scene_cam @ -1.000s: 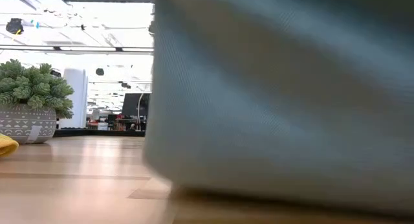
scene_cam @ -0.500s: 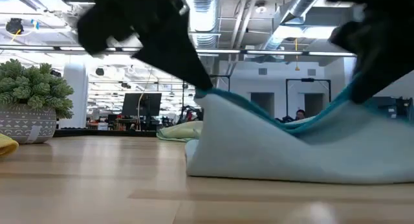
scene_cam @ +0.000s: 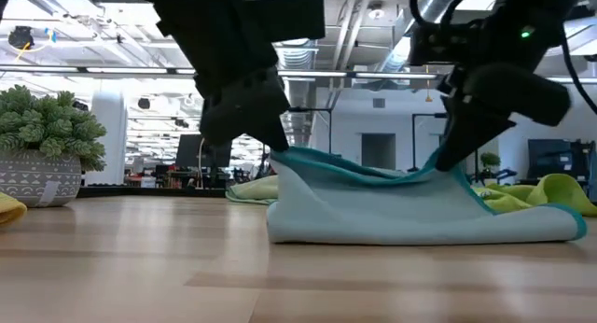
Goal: Fold microfiber towels
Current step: Fold the blue microfiber cloth
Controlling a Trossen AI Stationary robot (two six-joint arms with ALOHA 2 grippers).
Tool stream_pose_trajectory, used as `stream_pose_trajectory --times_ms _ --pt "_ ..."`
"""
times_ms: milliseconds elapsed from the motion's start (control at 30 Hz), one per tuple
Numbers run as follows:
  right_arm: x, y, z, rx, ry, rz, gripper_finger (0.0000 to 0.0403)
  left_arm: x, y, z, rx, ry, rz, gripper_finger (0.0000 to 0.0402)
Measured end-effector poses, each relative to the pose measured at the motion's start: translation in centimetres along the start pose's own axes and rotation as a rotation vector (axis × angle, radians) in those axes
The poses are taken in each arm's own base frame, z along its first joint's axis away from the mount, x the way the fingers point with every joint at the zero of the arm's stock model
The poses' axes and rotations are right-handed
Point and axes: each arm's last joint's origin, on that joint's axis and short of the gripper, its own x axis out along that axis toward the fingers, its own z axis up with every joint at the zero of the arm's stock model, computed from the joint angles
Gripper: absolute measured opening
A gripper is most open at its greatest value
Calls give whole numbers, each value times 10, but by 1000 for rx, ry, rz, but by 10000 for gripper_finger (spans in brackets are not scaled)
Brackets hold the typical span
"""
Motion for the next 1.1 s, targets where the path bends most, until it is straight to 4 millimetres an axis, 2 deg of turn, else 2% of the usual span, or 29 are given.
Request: stream_pose_trajectory --times_ms 267,567,867,1000,1100 --pt "13 -10 5 66 -23 2 12 9 6 2 -11 42 -32 0" --pt "32 -16 -7 104 -29 -3 12 21 14 4 -13 61 -10 0" --pt "39 -18 -7 144 -67 13 17 48 23 -15 -21 139 6 0" --pt "39 -17 -5 137 -91 25 14 49 22 -15 -8 141 -7 0" --pt "38 -16 -3 137 -100 30 17 39 21 -11 12 146 -22 0"
